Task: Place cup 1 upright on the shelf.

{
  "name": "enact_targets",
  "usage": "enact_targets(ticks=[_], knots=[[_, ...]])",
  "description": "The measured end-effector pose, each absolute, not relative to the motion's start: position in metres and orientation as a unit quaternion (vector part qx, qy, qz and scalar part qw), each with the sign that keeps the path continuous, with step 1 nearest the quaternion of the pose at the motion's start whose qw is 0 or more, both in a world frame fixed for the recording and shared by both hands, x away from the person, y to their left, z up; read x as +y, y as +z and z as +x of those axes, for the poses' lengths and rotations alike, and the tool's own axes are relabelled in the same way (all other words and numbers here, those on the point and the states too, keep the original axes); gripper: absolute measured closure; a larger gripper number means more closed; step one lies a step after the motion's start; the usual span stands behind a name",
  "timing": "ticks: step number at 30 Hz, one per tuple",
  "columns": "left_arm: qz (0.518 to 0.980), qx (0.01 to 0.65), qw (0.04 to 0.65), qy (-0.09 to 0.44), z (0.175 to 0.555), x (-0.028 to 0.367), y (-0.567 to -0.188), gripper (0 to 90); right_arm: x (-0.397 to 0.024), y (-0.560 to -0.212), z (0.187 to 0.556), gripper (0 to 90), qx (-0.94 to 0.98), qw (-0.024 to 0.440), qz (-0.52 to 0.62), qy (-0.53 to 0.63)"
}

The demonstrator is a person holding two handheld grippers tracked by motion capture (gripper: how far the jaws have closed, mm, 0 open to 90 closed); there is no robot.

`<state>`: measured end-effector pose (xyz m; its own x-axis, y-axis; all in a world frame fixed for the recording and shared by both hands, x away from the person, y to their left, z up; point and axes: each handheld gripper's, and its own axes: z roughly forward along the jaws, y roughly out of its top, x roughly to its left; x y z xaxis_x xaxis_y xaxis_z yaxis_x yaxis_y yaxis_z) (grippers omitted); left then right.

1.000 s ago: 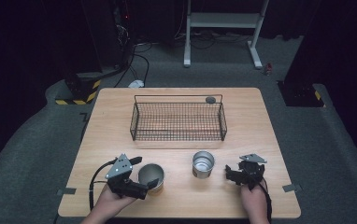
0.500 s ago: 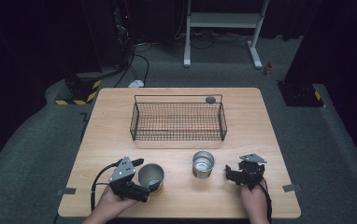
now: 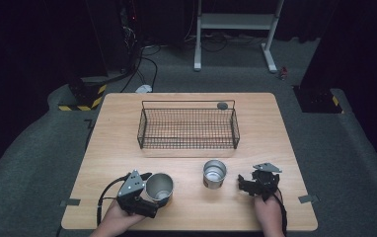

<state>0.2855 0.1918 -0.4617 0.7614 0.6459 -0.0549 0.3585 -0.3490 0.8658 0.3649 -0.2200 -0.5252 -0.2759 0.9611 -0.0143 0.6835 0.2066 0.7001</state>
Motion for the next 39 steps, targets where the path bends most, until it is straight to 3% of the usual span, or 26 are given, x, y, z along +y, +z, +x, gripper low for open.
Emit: enact_targets(ticks=[26,35,39], knots=[[0.813,0.302,0.472,0.158,0.288,0.187,-0.478,1.2,-0.22,-0.525,0.365,7.9,0.741,0.233,0.555,0.298],[0.806,0.301,0.483,0.162,0.288,0.188,-0.478,12.2,-0.22,-0.525,0.365,7.9,0.741,0.233,0.555,0.298],[0.806,0.299,0.483,0.168,0.288,0.188,-0.478,12.9,-0.22,-0.525,0.365,7.9,0.741,0.233,0.555,0.298]])
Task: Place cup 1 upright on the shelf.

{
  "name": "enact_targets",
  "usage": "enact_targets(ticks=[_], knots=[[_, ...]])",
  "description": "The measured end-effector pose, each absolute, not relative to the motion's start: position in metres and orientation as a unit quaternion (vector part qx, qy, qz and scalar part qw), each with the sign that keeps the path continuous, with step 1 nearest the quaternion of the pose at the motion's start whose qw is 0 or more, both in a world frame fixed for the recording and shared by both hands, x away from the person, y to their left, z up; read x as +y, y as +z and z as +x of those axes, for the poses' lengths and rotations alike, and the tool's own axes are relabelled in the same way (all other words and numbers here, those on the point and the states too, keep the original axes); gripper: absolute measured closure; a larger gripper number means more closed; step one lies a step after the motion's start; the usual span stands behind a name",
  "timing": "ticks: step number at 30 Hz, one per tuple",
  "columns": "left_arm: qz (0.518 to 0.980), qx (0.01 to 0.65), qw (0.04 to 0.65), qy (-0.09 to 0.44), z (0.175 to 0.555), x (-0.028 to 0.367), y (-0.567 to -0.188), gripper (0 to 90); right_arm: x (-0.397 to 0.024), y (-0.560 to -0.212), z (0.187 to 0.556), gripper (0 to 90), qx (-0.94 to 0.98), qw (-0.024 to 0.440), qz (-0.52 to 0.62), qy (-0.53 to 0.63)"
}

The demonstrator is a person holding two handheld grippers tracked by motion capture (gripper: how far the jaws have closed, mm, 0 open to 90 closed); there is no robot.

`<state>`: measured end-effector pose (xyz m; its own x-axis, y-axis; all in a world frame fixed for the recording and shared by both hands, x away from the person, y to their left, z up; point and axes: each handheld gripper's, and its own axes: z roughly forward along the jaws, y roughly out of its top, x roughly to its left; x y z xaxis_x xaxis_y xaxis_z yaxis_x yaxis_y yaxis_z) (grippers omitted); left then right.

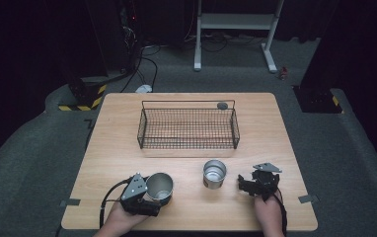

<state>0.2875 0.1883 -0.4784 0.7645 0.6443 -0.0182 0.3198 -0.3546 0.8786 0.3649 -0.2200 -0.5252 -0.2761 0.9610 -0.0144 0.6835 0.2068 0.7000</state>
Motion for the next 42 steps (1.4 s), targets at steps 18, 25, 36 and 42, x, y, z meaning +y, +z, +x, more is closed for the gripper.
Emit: enact_targets(ticks=[18,25,36,42], knots=[[0.791,0.305,0.503,0.171,0.29,0.197,-0.476,13.6,-0.22,-0.525,0.365,7.9,0.741,0.233,0.555,0.298],[0.781,0.31,0.511,0.181,0.289,0.2,-0.473,13.6,-0.22,-0.525,0.365,7.9,0.741,0.233,0.555,0.298],[0.774,0.309,0.516,0.2,0.287,0.203,-0.466,13.7,-0.22,-0.525,0.365,7.9,0.742,0.232,0.554,0.298],[0.767,0.321,0.518,0.199,0.289,0.203,-0.465,13.7,-0.219,-0.525,0.364,7.9,0.746,0.229,0.548,0.3]])
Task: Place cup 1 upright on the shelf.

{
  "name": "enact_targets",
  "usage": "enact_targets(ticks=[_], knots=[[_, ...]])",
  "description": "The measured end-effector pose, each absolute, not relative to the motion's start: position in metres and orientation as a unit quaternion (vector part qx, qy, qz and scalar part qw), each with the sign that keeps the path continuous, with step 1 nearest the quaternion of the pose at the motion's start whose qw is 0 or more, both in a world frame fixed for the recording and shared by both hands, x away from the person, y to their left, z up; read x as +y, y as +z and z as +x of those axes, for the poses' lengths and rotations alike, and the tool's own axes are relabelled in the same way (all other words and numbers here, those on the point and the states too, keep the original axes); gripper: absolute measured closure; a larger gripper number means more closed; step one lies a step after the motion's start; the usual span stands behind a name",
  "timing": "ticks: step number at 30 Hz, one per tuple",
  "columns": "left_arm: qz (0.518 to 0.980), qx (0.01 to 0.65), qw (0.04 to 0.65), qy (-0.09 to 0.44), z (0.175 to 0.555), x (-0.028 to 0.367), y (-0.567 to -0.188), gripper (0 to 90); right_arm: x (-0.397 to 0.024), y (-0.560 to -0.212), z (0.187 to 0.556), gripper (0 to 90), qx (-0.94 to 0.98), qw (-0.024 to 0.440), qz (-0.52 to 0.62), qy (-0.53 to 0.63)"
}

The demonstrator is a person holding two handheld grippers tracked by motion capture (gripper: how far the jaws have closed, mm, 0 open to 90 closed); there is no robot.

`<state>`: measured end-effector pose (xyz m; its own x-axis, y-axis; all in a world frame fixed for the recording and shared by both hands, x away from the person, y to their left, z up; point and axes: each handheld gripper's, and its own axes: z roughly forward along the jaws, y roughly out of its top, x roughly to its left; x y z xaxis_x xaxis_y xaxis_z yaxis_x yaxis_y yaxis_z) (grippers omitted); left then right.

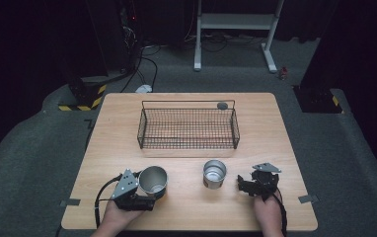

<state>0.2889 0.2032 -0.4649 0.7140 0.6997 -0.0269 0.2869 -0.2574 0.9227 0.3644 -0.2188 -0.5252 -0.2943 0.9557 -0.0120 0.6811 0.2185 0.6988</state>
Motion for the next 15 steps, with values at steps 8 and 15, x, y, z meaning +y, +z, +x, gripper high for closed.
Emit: enact_targets(ticks=[8,15], knots=[[0.757,0.331,0.52,0.216,0.29,0.201,-0.46,13.7,-0.219,-0.525,0.365,7.9,0.747,0.228,0.548,0.3],[0.743,0.359,0.52,0.221,0.3,0.199,-0.457,13.7,-0.219,-0.525,0.365,7.9,0.747,0.228,0.547,0.3]])
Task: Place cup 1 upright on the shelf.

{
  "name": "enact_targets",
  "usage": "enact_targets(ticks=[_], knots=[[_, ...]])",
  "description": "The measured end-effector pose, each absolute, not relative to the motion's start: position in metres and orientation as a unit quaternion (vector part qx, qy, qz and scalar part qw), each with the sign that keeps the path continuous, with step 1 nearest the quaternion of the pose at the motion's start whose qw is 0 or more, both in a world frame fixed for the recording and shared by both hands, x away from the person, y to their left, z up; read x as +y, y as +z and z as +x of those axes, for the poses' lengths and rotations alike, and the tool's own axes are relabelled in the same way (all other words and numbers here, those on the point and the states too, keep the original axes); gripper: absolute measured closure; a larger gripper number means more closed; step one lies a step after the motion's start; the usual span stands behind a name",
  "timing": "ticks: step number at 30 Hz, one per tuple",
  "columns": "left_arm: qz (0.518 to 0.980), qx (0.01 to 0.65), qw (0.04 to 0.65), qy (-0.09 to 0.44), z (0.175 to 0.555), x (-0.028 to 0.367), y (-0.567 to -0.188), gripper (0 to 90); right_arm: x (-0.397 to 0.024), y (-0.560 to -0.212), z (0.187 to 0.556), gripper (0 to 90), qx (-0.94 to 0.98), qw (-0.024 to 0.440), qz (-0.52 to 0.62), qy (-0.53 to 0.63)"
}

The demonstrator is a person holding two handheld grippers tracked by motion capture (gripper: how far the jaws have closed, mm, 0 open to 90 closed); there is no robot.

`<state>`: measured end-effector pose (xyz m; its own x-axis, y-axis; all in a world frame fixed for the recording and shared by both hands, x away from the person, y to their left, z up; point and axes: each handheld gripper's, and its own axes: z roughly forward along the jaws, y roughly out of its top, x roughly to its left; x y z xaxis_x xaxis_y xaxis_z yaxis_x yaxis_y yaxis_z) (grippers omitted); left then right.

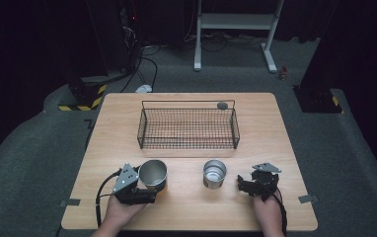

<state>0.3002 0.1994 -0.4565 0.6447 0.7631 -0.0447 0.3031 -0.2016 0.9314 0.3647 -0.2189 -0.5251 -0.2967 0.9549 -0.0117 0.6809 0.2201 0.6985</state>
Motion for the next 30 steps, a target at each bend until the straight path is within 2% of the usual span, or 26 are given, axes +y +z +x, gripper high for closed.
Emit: enact_targets(ticks=[12,30], knots=[[0.723,0.385,0.522,0.238,0.314,0.199,-0.445,13.7,-0.219,-0.525,0.365,8.0,0.748,0.228,0.545,0.302],[0.716,0.374,0.535,0.247,0.338,0.188,-0.427,13.8,-0.219,-0.525,0.365,7.9,0.748,0.227,0.546,0.301]])
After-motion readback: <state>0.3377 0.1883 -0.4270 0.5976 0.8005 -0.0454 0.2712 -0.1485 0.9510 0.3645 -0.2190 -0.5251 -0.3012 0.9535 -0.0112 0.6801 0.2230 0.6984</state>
